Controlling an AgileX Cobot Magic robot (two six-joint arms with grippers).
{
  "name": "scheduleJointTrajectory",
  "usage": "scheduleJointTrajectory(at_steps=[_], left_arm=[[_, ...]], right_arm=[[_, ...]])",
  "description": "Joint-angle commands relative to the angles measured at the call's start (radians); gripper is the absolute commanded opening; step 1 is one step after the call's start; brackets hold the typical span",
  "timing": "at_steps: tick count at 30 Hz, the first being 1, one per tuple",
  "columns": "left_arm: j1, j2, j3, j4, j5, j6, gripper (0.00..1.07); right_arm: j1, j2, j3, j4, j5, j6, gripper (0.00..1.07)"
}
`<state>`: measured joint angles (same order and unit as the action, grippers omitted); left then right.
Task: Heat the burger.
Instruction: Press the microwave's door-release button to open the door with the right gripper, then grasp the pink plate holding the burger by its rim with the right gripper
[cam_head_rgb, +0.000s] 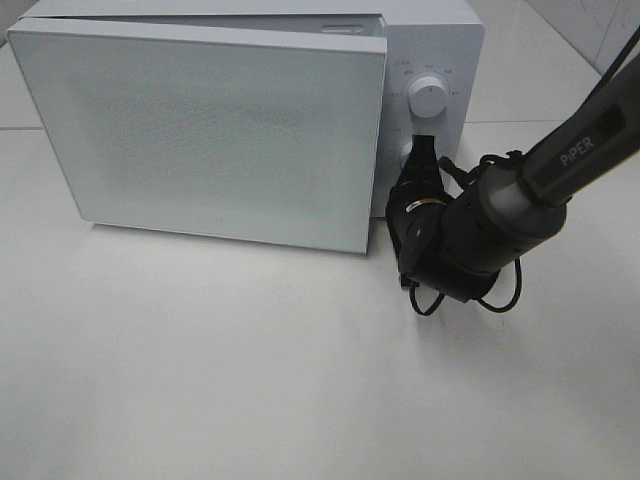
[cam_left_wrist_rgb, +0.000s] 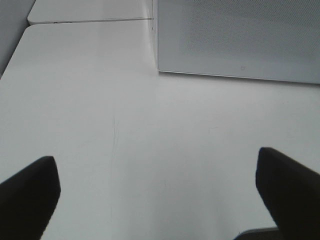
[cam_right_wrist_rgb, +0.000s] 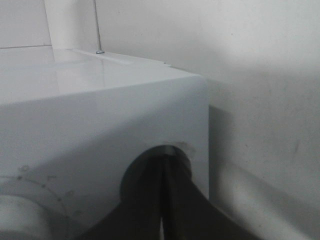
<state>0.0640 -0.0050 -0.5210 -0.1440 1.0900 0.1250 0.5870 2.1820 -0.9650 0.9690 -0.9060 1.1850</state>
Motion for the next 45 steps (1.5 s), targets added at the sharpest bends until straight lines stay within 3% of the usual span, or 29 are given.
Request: scheduleJointTrajectory(at_steps=[1,9,27,38,45], left_arm=[[-0.002,-0.005,0.003,-0.006,-0.014,-0.001,1.00],[-0.002,-0.005,0.003,-0.006,-0.014,-0.001,1.00],[-0.002,-0.005,0.003,-0.006,-0.014,0.000,1.00],[-0.002,-0.005,0.003,-0.006,-0.014,0.000,1.00],[-0.002,-0.005,0.003,-0.006,-0.014,0.000,1.00]], right_arm=[[-0.028,-0.012,-0.077,-0.095,-0.236,-0.017,0.00],[-0.027,-0.012,-0.075,-0.106,-0.219,-0.017,0.00],[0.010,-0.118,0.090,-0.068,0.012,-0.070,0.00],[0.010,-0.243,0.181,-0.058,0.194,-0.296,0.00],[0.010,-0.359,0.249,-0.062,0.313,-0.578,0.00]])
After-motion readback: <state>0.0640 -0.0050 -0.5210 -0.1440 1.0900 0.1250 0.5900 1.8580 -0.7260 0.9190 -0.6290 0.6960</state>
